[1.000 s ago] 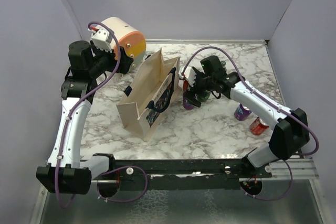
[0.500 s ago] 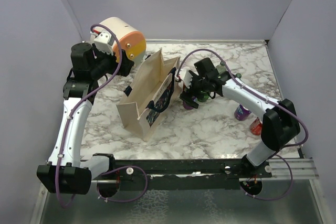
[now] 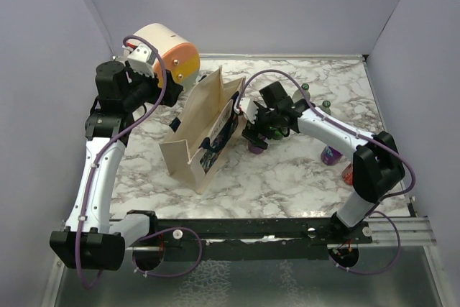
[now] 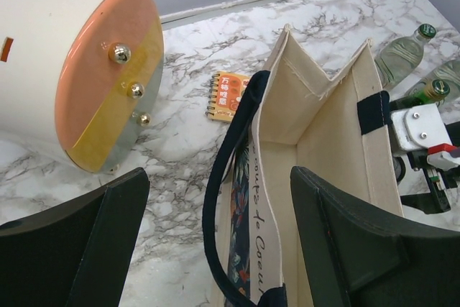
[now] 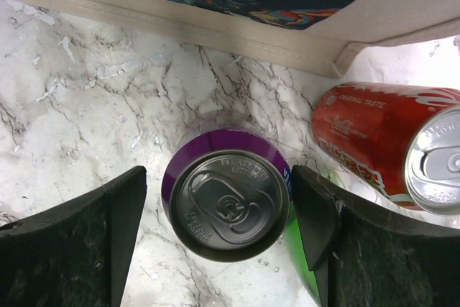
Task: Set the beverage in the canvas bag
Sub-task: Pick up the drink from the center of the board.
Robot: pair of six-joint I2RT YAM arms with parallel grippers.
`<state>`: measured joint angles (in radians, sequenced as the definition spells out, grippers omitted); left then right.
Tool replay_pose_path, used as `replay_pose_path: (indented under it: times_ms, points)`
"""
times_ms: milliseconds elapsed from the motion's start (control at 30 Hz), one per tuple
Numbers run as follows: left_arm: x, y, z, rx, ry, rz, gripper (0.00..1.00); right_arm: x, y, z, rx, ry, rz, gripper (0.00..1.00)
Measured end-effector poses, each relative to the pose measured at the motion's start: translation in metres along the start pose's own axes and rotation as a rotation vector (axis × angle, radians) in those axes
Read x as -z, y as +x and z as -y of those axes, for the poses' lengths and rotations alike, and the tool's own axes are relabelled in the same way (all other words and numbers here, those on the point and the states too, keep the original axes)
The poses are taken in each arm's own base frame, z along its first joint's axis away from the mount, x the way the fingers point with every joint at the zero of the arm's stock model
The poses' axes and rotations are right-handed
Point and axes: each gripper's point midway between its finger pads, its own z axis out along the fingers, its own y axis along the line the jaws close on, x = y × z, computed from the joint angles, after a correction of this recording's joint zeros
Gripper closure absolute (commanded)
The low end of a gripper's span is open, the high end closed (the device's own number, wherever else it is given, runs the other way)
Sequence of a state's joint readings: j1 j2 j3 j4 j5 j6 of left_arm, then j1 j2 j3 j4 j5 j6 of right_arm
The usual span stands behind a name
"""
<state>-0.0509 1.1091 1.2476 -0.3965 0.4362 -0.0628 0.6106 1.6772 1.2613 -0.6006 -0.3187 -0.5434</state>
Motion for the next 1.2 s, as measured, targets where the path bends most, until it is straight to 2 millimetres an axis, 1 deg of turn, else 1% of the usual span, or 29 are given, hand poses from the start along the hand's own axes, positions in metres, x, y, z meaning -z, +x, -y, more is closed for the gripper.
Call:
replay_pose_path:
  times_ms: [167, 300, 400, 467, 600, 833, 900, 967, 1100, 1200]
  points:
    - [0.002, -0.001, -0.001, -0.003, -0.005, 0.004, 0.18, -0.003, -0.002, -0.007, 0.008, -0.019, 0.0, 0.24]
    - [0.002, -0.001, -0.002, -0.003, -0.007, 0.006, 0.18, -0.004, -0.002, -0.01, 0.016, -0.027, -0.002, 0.23]
    - [0.002, -0.001, -0.003, -0.005, -0.009, 0.006, 0.18, -0.005, 0.0, -0.01, 0.022, -0.027, -0.007, 0.23]
    - [0.002, 0.0, -0.004, -0.008, -0.01, 0.004, 0.18, -0.006, 0.004, -0.011, 0.022, -0.027, -0.015, 0.25]
    - [0.001, 0.004, -0.004, -0.011, -0.01, -0.003, 0.18, -0.007, 0.008, -0.012, 0.02, -0.029, -0.025, 0.34]
    - [0.001, 0.007, -0.006, -0.028, -0.011, -0.009, 0.18, -0.007, 0.007, -0.013, 0.007, -0.027, -0.019, 0.64]
    - [0.0, 0.01, -0.007, -0.042, -0.01, -0.014, 0.17, -0.007, 0.007, -0.014, 0.002, -0.027, -0.015, 0.7]
    - [0.001, 0.012, -0.007, -0.057, -0.006, -0.024, 0.18, -0.004, 0.008, -0.016, -0.007, -0.029, -0.014, 0.74]
    - [0.0, 0.024, -0.003, -0.081, 0.033, -0.076, 0.18, 0.012, 0.005, -0.023, -0.012, -0.028, 0.001, 0.8]
    - [-0.005, 0.038, 0.002, -0.078, 0.091, -0.142, 0.18, 0.036, -0.011, -0.024, 0.004, -0.005, 0.054, 0.85]
